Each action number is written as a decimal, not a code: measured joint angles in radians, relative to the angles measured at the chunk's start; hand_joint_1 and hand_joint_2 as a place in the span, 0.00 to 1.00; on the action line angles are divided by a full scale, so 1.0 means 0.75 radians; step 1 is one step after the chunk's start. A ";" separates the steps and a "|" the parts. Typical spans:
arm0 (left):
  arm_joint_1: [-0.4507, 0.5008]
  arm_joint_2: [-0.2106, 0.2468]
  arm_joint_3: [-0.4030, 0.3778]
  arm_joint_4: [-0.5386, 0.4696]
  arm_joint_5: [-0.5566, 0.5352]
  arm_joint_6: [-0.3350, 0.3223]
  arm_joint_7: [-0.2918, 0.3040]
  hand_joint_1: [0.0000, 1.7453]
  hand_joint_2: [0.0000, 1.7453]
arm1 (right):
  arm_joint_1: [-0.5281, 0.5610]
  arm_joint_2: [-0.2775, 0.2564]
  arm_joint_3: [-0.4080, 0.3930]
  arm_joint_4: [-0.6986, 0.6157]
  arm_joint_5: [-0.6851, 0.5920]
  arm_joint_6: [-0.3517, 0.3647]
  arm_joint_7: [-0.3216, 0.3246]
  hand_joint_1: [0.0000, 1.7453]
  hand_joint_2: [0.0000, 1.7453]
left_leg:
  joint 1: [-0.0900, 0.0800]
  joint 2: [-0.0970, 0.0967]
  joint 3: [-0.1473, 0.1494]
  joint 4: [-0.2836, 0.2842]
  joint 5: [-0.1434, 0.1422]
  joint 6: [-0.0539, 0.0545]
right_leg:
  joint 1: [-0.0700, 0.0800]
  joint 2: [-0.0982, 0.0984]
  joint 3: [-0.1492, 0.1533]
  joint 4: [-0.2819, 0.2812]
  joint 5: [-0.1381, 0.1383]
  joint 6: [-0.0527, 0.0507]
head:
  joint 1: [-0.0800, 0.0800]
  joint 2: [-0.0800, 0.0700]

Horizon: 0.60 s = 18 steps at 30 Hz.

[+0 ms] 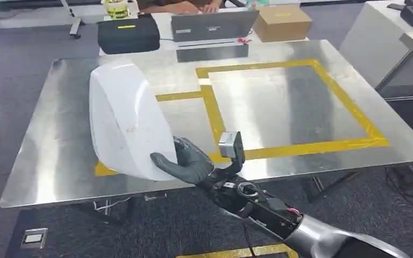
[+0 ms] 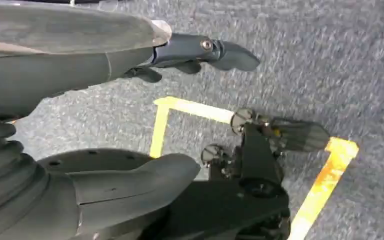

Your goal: Take the parts from the cabinet and place them on the table.

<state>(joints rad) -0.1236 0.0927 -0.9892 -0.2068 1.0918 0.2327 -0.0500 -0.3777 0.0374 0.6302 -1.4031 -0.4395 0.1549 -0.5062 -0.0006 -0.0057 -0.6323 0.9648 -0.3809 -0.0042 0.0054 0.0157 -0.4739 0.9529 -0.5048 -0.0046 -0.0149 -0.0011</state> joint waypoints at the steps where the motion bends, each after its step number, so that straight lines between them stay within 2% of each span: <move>1: 0.000 -0.001 0.000 0.000 0.001 0.000 0.001 0.00 1.00 | 0.005 0.000 0.003 0.000 0.001 -0.002 0.003 1.00 1.00 | 0.000 -0.002 0.003 0.002 -0.002 0.004 | -0.001 0.000 -0.004 -0.006 -0.009 0.006 | 0.005 0.000; 3: 0.002 -0.002 0.000 0.000 0.001 -0.002 0.002 0.00 1.00 | 0.006 0.000 0.002 -0.003 0.002 -0.003 0.004 1.00 1.00 | 0.010 0.001 0.019 -0.012 -0.005 0.013 | -0.001 -0.003 0.006 -0.003 -0.030 0.022 | 0.010 0.000; 4: 0.001 -0.002 0.000 0.000 0.001 -0.002 0.002 0.00 1.00 | 0.004 0.000 0.002 -0.003 0.004 -0.004 0.005 1.00 1.00 | 0.009 0.001 0.027 -0.013 -0.012 0.022 | -0.003 -0.009 -0.006 0.046 -0.061 0.028 | 0.015 0.000; 5: 0.000 0.000 0.000 0.000 0.001 -0.002 0.005 0.00 1.00 | 0.004 0.000 0.001 -0.003 0.006 -0.004 0.005 1.00 1.00 | 0.008 0.001 0.033 -0.013 -0.019 0.031 | -0.004 -0.009 -0.052 0.143 -0.112 0.032 | 0.027 0.000; 6: -0.001 0.001 0.000 0.000 0.001 -0.003 0.007 0.00 1.00 | 0.007 -0.001 0.001 -0.003 0.006 -0.004 0.006 1.00 1.00 | 0.007 0.002 0.038 -0.013 -0.023 0.036 | -0.006 -0.009 -0.115 0.266 -0.166 0.035 | 0.033 0.000; 7: -0.002 0.002 0.000 0.000 0.001 -0.003 0.009 0.00 1.00 | 0.011 -0.001 0.001 -0.003 0.007 -0.005 0.008 1.00 1.00 | 0.006 0.001 0.041 -0.012 -0.029 0.038 | -0.007 -0.009 -0.176 0.373 -0.203 0.037 | 0.035 0.000; 8: -0.001 0.003 0.000 0.000 0.001 -0.003 0.009 0.00 1.00 | 0.015 -0.001 0.001 -0.003 0.010 -0.007 0.012 1.00 1.00 | 0.005 0.001 0.045 -0.012 -0.033 0.038 | -0.008 -0.010 -0.223 0.444 -0.213 0.039 | 0.041 0.000; 9: 0.000 0.003 0.000 0.000 0.001 -0.003 0.009 0.00 1.00 | 0.017 -0.001 0.001 -0.003 0.014 -0.009 0.017 1.00 1.00 | 0.005 0.000 0.051 -0.012 -0.038 0.038 | -0.008 -0.010 -0.236 0.445 -0.189 0.038 | 0.046 0.000; 10: 0.002 0.003 0.000 0.000 0.002 -0.003 0.010 0.00 1.00 | 0.016 -0.001 0.002 -0.003 0.025 -0.015 0.024 1.00 1.00 | 0.005 -0.002 0.063 -0.012 -0.045 0.037 | -0.008 -0.010 -0.215 0.371 -0.121 0.035 | 0.052 0.000; 12: 0.003 0.000 0.000 0.000 0.003 -0.003 0.010 0.00 1.00 | 0.013 -0.002 0.001 -0.003 0.045 -0.031 0.036 1.00 1.00 | 0.004 -0.005 0.089 -0.012 -0.059 0.031 | -0.007 -0.010 -0.118 0.127 0.033 0.022 | 0.066 0.000; 13: 0.002 -0.002 0.000 0.000 0.003 -0.003 0.010 0.00 1.00 | 0.011 -0.002 0.001 -0.003 0.056 -0.042 0.043 1.00 1.00 | 0.004 -0.005 0.091 -0.014 -0.063 0.027 | -0.004 -0.009 -0.093 0.043 0.064 0.013 | 0.072 0.000; 14: -0.001 -0.003 0.000 0.000 0.003 -0.003 0.011 0.00 1.00 | 0.010 -0.002 0.002 -0.002 0.071 -0.055 0.051 1.00 1.00 | -0.003 -0.006 0.086 -0.008 -0.065 0.021 | 0.001 -0.009 -0.087 0.031 0.062 0.008 | 0.065 0.000; 15: -0.003 -0.001 0.000 0.000 0.002 -0.003 0.013 0.00 1.00 | 0.005 -0.002 0.004 -0.002 0.090 -0.072 0.064 1.00 1.00 | -0.001 -0.008 0.075 -0.004 -0.064 0.017 | 0.001 -0.008 -0.075 0.014 0.058 0.006 | 0.072 0.000; 16: -0.004 0.001 0.000 0.000 0.001 -0.003 0.016 0.00 1.00 | 0.005 -0.002 0.005 -0.002 0.107 -0.089 0.073 1.00 1.00 | -0.005 -0.007 0.071 -0.001 -0.065 0.024 | -0.001 -0.005 -0.079 0.011 0.062 0.018 | 0.067 0.000; 18: -0.001 0.000 -0.001 0.000 -0.001 -0.003 0.023 0.00 1.00 | 0.005 -0.002 0.006 -0.002 0.131 -0.110 0.086 1.00 1.00 | -0.003 -0.004 0.076 -0.005 -0.064 0.022 | 0.003 -0.001 -0.078 0.011 0.062 0.015 | 0.062 0.000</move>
<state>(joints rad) -0.1246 0.0927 -0.9895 -0.2068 1.0910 0.2304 -0.0325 -0.3741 0.0362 0.6344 -1.4046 -0.3411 0.0725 -0.4413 -0.0027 -0.0086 -0.5751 0.9608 -0.4290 0.0126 0.0079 0.0151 -0.5320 0.9610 -0.4583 0.0070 0.0317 -0.0011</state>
